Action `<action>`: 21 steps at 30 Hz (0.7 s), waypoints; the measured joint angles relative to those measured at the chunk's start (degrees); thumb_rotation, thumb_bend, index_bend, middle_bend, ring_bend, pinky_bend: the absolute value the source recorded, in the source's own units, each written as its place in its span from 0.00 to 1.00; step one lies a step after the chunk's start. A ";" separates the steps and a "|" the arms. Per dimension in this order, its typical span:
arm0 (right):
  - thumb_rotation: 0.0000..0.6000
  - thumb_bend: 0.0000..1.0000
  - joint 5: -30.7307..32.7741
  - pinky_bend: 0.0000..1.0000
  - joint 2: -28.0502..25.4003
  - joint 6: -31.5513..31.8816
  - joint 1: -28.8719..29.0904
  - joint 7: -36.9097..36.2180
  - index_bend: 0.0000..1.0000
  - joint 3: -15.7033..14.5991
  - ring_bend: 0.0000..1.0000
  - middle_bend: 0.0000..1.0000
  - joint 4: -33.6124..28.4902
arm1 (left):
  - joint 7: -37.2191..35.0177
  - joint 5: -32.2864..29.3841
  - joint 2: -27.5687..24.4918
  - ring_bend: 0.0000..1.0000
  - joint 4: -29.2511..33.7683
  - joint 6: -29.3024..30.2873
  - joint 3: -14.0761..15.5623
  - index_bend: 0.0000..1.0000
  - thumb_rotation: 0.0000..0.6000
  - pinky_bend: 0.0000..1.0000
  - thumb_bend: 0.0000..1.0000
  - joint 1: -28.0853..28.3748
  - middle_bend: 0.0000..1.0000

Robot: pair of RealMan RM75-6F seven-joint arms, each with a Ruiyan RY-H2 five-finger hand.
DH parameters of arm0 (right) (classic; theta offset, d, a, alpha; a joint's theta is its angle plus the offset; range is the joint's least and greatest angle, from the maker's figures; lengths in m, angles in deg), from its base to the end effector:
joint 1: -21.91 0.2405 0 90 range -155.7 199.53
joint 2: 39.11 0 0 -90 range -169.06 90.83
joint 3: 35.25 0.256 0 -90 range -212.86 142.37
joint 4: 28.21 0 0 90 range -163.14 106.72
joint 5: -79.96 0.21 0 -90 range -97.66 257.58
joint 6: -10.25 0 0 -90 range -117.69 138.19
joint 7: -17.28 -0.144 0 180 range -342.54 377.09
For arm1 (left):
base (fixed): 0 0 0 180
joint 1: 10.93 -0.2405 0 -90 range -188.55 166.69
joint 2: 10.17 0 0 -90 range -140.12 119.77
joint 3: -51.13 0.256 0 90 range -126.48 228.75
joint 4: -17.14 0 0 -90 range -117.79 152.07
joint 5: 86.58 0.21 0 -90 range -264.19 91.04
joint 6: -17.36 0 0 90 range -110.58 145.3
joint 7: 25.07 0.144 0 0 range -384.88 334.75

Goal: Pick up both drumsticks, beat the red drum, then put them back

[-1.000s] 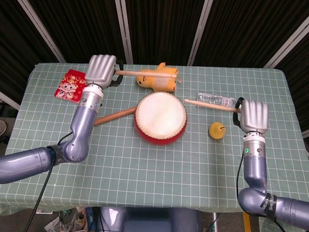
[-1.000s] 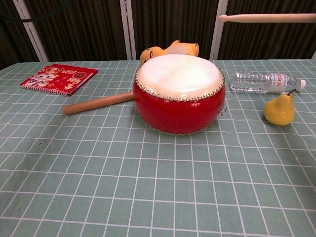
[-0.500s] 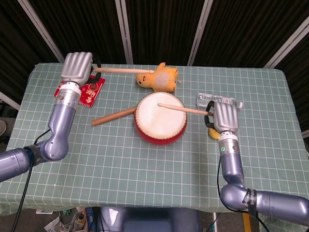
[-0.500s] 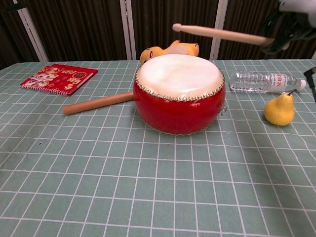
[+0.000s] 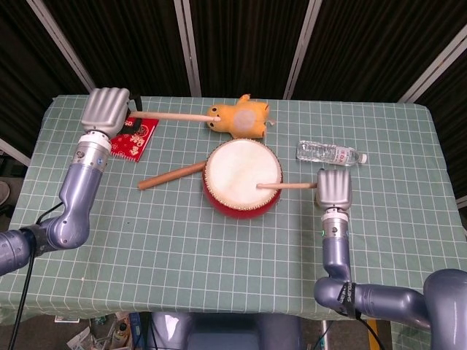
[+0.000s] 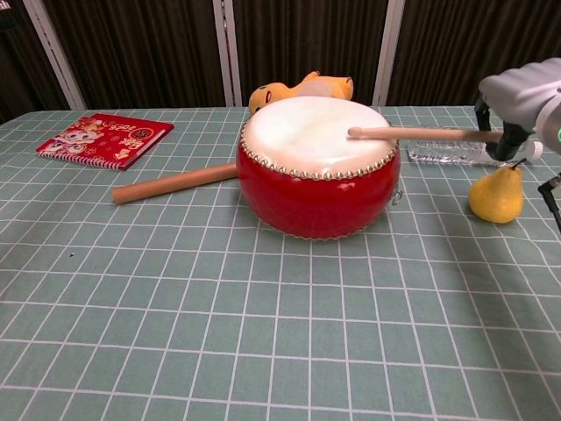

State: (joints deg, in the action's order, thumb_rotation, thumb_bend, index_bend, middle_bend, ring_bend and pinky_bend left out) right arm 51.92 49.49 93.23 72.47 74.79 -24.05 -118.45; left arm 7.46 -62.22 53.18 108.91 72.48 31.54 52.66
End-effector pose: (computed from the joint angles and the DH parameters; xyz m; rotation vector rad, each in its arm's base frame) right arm -0.1602 -0.3683 0.0391 1.4340 -0.7059 0.4248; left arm -0.0634 0.4536 0.1653 -1.5047 -0.8386 -0.8966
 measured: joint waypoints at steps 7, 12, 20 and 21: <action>1.00 0.77 -4.99 1.00 -9.19 3.81 -4.39 -6.73 0.95 1.97 1.00 1.00 -16.68 | -1.18 1.92 -1.64 1.00 7.36 2.70 0.38 0.79 1.00 1.00 0.58 -1.95 1.00; 1.00 0.77 -11.02 1.00 -16.25 5.68 -11.28 -13.08 0.95 -1.24 1.00 1.00 -26.17 | -2.11 5.36 -3.04 1.00 15.73 5.87 2.81 0.79 1.00 1.00 0.58 -5.62 1.00; 1.00 0.77 -22.81 1.00 -17.89 6.46 -19.10 -18.46 0.95 -10.78 1.00 1.00 -27.45 | -3.84 13.13 -0.31 1.00 24.77 11.94 10.72 0.78 1.00 1.00 0.58 -13.54 1.00; 1.00 0.77 -23.82 1.00 -17.57 6.57 -20.35 -18.67 0.95 -12.15 1.00 1.00 -26.99 | -3.80 14.36 0.91 1.00 25.07 12.55 11.96 0.78 1.00 1.00 0.58 -14.19 1.00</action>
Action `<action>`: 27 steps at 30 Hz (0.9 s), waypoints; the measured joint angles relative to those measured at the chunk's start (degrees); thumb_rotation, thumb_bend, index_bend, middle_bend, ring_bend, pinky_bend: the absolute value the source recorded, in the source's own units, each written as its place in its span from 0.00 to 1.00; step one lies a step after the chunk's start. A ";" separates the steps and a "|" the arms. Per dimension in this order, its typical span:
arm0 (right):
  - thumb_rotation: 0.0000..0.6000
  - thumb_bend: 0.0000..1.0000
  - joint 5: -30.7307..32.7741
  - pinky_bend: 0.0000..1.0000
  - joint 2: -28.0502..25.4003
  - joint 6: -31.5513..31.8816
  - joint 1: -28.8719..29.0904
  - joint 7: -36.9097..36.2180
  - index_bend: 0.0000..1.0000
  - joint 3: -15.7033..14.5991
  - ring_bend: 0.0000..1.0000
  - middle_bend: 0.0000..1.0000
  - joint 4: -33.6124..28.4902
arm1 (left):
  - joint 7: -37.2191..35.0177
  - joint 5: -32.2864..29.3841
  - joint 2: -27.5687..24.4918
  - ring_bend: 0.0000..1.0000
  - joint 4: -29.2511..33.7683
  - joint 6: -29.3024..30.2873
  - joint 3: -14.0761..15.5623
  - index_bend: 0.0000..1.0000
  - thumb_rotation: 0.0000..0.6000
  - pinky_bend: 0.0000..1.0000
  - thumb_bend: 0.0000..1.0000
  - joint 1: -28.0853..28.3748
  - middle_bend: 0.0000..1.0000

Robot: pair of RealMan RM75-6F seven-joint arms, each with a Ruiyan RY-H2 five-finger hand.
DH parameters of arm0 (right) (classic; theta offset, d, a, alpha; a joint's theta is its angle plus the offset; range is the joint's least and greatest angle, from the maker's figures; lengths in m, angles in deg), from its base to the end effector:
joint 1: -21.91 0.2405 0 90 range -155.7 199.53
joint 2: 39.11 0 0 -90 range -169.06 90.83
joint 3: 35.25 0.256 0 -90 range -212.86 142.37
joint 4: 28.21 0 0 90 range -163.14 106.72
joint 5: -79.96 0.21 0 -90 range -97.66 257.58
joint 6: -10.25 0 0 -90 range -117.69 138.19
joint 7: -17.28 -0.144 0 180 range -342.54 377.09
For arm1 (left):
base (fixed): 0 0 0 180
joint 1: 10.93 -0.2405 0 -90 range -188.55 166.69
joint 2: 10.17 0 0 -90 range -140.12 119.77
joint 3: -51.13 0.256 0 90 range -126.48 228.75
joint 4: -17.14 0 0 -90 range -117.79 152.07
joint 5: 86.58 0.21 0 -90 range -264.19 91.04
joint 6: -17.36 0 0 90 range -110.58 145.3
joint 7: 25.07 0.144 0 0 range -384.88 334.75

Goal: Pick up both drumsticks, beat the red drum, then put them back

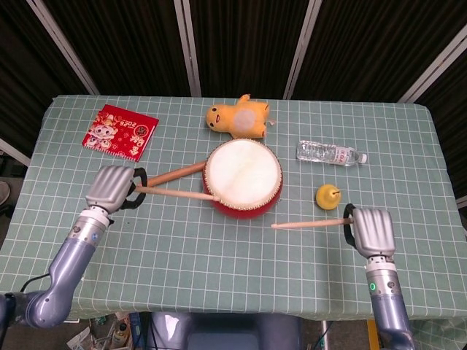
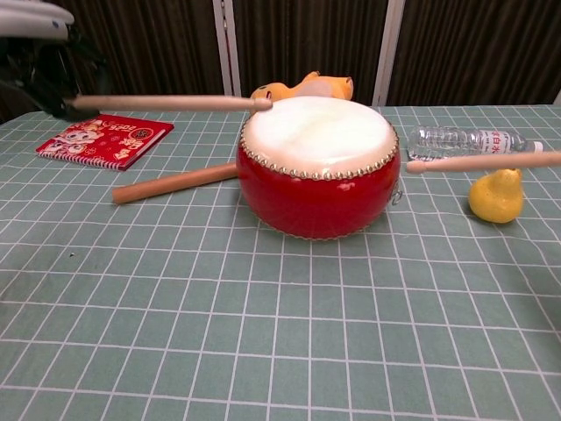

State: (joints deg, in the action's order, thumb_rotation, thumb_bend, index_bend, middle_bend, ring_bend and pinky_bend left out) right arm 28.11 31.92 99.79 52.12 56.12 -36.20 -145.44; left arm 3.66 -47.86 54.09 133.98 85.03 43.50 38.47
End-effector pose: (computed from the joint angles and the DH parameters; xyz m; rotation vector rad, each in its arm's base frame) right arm -0.2045 -0.2457 0.1002 1.4511 -0.9259 0.6418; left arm -0.1193 0.3239 0.0972 -1.6862 -1.0500 -0.8307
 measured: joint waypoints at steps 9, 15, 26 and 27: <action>1.00 0.77 -0.70 1.00 5.65 -2.11 -4.47 -0.74 0.95 -3.18 1.00 1.00 9.09 | 1.46 3.88 12.92 1.00 -4.68 2.52 5.57 0.77 1.00 1.00 0.58 -3.83 1.00; 1.00 0.77 0.28 1.00 8.66 -5.15 -6.11 -0.92 0.95 -2.11 1.00 1.00 13.92 | 4.43 1.96 21.05 1.00 -13.18 2.25 5.90 0.75 1.00 1.00 0.56 -4.60 1.00; 1.00 0.52 0.57 1.00 9.11 -7.44 -6.91 2.04 0.49 -1.88 1.00 1.00 14.77 | 9.10 -0.36 21.17 1.00 -15.37 0.46 6.09 0.43 1.00 1.00 0.24 -4.61 1.00; 1.00 0.48 0.87 1.00 9.18 -7.74 -6.92 2.66 0.45 -1.89 1.00 1.00 14.73 | 9.60 -0.46 20.77 1.00 -15.37 0.42 6.24 0.40 1.00 1.00 0.21 -4.67 1.00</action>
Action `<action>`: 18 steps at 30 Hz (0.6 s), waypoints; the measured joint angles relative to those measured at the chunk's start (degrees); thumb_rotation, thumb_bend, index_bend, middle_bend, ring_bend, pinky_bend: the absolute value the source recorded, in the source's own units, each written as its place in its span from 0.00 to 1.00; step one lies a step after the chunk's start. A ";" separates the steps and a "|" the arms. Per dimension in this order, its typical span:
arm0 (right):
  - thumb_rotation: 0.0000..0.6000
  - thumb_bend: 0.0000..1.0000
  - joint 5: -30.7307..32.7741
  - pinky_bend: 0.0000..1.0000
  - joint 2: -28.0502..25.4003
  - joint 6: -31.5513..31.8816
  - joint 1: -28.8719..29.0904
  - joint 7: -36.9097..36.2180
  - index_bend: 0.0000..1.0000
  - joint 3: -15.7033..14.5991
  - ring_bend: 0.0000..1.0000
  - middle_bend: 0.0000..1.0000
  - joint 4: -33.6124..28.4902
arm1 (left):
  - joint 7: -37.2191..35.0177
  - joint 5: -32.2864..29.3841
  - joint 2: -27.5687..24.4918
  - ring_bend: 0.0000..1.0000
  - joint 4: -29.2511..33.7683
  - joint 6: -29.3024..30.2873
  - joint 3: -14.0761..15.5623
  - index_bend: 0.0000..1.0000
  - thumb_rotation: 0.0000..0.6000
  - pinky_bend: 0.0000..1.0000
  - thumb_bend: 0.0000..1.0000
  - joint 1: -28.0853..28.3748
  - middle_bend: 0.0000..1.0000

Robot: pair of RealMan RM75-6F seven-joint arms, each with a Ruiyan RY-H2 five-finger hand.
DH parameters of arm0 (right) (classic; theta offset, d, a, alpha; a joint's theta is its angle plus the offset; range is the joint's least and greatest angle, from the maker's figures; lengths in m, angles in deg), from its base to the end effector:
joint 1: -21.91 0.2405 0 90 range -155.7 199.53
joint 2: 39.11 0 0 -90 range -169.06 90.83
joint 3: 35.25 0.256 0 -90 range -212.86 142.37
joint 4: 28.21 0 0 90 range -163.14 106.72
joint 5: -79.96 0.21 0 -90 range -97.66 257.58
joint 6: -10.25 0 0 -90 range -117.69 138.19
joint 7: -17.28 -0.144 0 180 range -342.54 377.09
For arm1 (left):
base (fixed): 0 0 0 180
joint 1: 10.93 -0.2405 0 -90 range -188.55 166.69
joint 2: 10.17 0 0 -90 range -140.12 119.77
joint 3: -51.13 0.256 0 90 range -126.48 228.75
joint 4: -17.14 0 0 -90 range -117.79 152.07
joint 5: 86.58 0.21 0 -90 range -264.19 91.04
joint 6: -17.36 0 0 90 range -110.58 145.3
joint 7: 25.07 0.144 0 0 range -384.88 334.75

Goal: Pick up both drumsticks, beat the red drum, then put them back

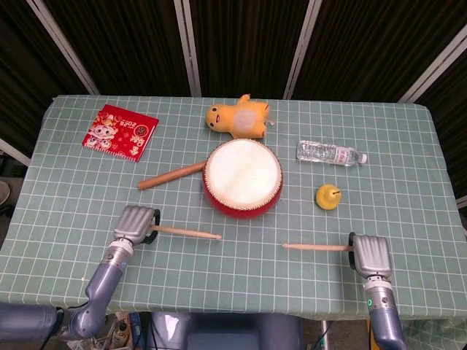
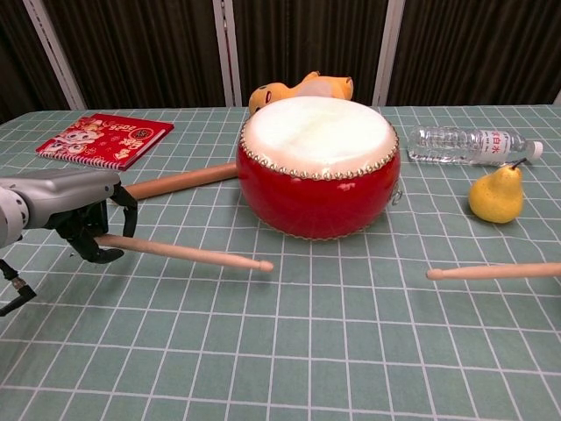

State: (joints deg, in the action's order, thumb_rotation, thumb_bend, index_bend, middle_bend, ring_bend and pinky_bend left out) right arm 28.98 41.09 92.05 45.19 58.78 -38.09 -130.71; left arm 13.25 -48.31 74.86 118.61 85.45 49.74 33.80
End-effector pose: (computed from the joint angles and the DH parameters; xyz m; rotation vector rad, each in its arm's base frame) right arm -0.2660 -0.2216 0.0445 1.5174 -0.9679 0.4086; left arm -0.1709 0.2953 -0.0092 -1.7799 -1.0664 -0.5768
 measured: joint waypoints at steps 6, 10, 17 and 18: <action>1.00 0.38 2.00 1.00 0.04 -0.96 -0.08 3.98 0.26 -0.01 1.00 1.00 -1.08 | 0.92 -0.80 -2.02 0.99 0.89 -0.33 0.13 0.26 1.00 1.00 0.10 -0.58 0.98; 1.00 0.35 2.56 0.99 -0.30 -0.92 -0.22 5.40 0.14 0.37 1.00 1.00 -2.26 | 0.69 -1.03 -2.78 0.97 1.68 -0.51 -0.12 0.22 1.00 1.00 0.07 -1.05 0.95; 1.00 0.34 0.51 0.85 -2.03 0.76 -1.06 5.42 0.08 0.63 0.96 0.93 -4.63 | -2.21 1.26 -5.11 0.73 4.51 0.50 -0.94 0.17 1.00 0.89 0.08 -2.58 0.68; 1.00 0.34 -0.36 0.80 -2.69 1.26 -1.35 4.92 0.06 0.66 0.92 0.88 -5.22 | -3.13 2.26 -5.78 0.68 5.27 0.99 -1.03 0.15 1.00 0.84 0.08 -3.11 0.62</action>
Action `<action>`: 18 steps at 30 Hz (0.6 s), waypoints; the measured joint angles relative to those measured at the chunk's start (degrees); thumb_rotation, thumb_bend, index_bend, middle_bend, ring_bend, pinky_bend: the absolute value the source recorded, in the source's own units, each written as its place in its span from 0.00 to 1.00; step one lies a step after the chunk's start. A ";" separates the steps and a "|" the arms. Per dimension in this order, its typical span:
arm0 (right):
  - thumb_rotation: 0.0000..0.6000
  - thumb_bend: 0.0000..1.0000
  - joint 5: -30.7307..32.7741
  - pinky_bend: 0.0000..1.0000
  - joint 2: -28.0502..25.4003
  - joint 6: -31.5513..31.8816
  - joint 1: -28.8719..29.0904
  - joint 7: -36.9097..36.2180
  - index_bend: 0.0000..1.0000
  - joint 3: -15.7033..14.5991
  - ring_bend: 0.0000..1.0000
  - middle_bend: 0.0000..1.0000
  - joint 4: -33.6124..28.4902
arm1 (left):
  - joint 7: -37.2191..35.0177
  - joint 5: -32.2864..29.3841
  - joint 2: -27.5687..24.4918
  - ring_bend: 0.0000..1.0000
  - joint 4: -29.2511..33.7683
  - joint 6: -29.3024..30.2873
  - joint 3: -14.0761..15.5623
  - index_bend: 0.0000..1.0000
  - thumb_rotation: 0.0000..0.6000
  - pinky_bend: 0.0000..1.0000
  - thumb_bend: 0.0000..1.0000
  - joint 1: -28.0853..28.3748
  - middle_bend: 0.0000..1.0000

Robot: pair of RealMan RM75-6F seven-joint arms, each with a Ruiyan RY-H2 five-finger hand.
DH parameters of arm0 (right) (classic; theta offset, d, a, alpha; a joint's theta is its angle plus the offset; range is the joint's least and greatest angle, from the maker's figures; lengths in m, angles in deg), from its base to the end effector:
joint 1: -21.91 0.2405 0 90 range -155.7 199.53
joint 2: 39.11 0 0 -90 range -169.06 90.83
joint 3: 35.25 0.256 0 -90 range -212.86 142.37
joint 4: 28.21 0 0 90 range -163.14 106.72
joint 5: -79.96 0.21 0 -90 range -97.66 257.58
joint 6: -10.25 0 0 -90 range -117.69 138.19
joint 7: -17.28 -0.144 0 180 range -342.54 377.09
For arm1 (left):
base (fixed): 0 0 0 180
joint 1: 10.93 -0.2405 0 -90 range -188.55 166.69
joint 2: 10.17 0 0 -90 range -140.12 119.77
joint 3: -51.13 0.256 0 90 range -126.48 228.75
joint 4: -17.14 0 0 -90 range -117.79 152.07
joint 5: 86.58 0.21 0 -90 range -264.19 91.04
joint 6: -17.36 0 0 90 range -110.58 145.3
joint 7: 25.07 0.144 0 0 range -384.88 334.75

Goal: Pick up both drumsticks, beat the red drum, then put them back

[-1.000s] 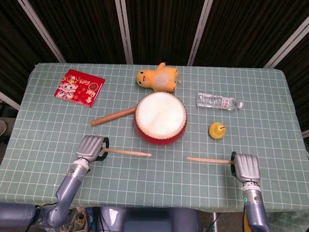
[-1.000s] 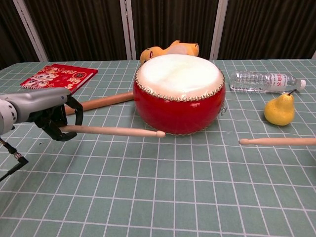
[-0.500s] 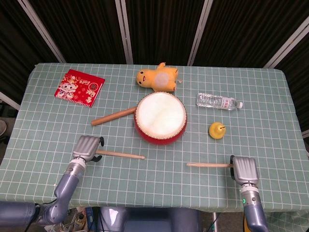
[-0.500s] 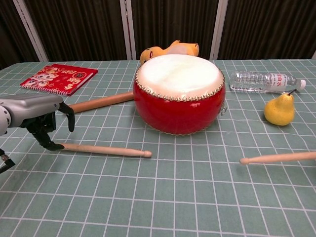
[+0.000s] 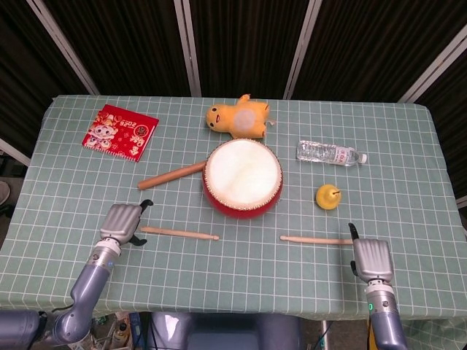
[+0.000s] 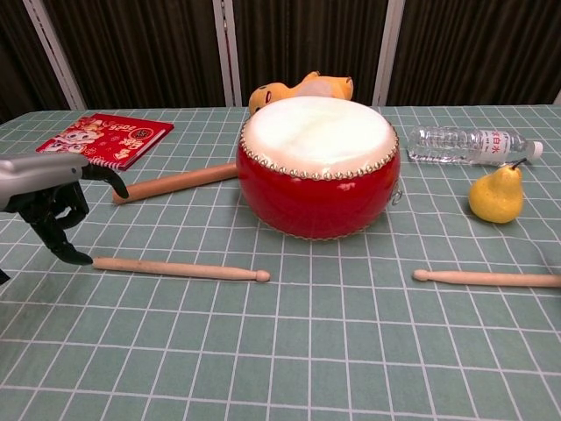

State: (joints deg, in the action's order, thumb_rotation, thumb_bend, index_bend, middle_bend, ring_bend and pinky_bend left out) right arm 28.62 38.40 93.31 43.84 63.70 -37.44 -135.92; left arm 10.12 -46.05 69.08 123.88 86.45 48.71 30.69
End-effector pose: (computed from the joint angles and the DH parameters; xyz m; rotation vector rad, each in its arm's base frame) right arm -0.2578 -0.2140 0.0573 1.5269 -0.9396 0.3708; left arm -0.1772 0.2901 0.0215 -1.7131 -1.1112 -0.6263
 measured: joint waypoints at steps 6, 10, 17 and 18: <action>1.00 0.33 -6.58 0.39 -5.06 2.63 -2.33 -6.66 0.00 -0.25 0.32 0.30 -2.53 | -5.83 10.28 -5.45 0.30 3.81 4.68 1.53 0.06 1.00 0.52 0.09 -4.80 0.21; 1.00 0.27 -13.21 0.10 -9.64 4.35 -4.75 -15.95 0.00 -1.09 0.01 0.01 -3.06 | -10.55 19.94 -9.54 0.07 4.56 8.93 4.58 0.01 1.00 0.34 0.07 -9.37 0.02; 1.00 0.21 -24.55 0.00 -16.11 9.70 -11.60 -33.70 0.00 -3.41 0.00 0.00 1.57 | -19.49 37.42 -15.52 0.00 0.30 22.16 12.28 0.00 1.00 0.01 0.00 -22.19 0.00; 1.00 0.21 -25.79 0.00 -16.37 10.51 -12.74 -35.56 0.00 -3.71 0.00 0.00 3.32 | -20.49 39.26 -15.84 0.00 -1.66 24.50 13.07 0.00 1.00 0.00 0.00 -24.36 0.00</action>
State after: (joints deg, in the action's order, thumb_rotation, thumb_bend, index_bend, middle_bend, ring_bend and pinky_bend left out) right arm 2.84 22.03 103.82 31.11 28.15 -41.15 -132.61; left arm -10.36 -6.79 53.24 122.22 110.95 61.78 6.33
